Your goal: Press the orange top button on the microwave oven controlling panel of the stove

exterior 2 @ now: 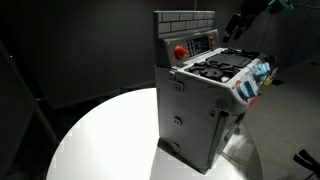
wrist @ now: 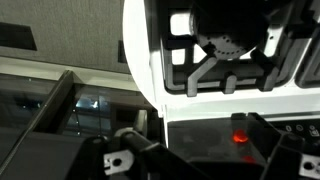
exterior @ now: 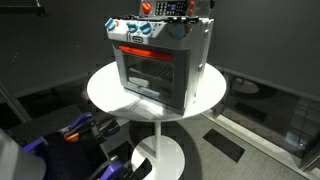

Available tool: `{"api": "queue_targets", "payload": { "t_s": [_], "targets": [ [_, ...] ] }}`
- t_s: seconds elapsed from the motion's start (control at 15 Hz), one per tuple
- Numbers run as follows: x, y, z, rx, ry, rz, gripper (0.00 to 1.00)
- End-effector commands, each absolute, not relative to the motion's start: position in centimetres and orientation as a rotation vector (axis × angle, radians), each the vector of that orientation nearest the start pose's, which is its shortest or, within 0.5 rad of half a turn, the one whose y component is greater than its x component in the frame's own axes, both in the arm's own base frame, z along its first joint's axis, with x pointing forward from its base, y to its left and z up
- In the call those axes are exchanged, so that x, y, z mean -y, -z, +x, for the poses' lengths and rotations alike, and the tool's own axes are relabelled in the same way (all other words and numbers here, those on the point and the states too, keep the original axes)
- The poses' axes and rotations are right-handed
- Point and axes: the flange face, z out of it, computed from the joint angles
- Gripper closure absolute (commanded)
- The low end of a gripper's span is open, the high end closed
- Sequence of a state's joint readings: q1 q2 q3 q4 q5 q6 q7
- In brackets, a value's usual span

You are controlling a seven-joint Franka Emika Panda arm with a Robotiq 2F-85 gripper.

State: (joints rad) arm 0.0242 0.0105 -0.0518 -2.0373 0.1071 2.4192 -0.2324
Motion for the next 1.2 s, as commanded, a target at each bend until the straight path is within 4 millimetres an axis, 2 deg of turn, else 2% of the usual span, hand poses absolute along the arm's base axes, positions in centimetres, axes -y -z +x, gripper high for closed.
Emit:
{"api": "queue_targets", "payload": {
  "t_s": [0.0, 0.47, 0.87, 1.13],
  "targets": [
    [0.7, -48.5, 60.5, 0.187, 0.604, -3.021, 0.0],
    [0.0, -49.0, 62.6, 0.206, 0.639, -3.022, 0.0],
    [-0.1, -48.5, 64.1, 0.21, 0.637, -3.024, 0.0],
    [-0.1, -48.7, 64.0, 0.206, 0.619, -3.02, 0.0]
  ]
}}
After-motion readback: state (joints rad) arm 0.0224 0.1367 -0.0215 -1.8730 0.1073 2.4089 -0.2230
